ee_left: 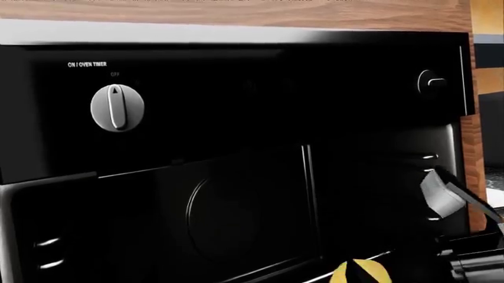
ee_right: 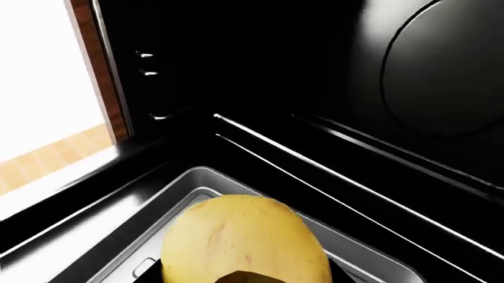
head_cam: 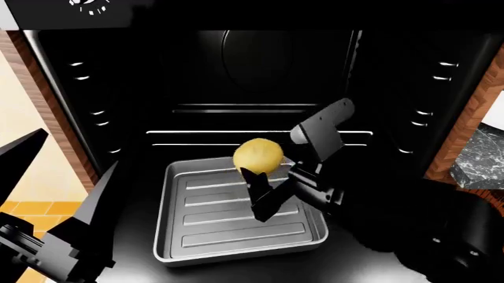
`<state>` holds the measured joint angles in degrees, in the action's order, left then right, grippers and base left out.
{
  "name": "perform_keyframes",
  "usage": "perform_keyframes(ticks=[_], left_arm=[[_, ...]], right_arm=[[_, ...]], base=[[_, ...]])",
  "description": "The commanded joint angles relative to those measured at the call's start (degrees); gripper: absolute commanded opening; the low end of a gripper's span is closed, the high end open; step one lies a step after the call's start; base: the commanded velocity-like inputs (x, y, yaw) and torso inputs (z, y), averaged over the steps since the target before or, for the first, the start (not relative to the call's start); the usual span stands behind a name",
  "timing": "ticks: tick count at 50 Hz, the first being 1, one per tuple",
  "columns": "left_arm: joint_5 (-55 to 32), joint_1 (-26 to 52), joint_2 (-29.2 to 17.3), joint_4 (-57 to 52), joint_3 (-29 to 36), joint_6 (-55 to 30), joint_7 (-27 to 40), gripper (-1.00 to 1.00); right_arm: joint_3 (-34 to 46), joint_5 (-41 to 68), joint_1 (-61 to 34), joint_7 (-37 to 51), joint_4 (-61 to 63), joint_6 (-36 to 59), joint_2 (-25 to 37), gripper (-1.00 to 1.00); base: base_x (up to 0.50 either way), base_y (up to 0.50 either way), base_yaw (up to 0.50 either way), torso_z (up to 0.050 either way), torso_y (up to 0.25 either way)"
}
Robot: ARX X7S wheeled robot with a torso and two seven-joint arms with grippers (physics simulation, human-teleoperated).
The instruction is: Pick the potato from the oven and place it on the plate on the counter.
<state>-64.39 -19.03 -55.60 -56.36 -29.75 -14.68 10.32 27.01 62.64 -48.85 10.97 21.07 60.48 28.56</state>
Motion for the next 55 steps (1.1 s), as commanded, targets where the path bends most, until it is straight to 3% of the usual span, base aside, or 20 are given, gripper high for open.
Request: perform_keyframes(ticks=[1,30,55], left_arm=[[-0.36,0.03,-0.37,-0.24,-0.25,0.16,0.32,1.00],[-0.85,0.55,-0.99,-0.27,-0.86,0.70,1.47,1.00],[-0.41,0.37,-1.17,-0.22,-0.63,0.81,1.34,1.00]], right_arm=[[-5.04,3.55,2.06,3.69,7.63,0.22,3.34,-1.00],[-25.39,23.96,6.73,18.79,26.85,-6.16,14.06,-1.00],[-28.43,20.98,11.77,17.40,27.88,-9.01,14.37,-1.00]], base=[[0.00,0.00,0.00,0.000,0.000],[0.00,0.00,0.00,0.000,0.000],[-0.03,-0.34,0.00,0.000,0.000]])
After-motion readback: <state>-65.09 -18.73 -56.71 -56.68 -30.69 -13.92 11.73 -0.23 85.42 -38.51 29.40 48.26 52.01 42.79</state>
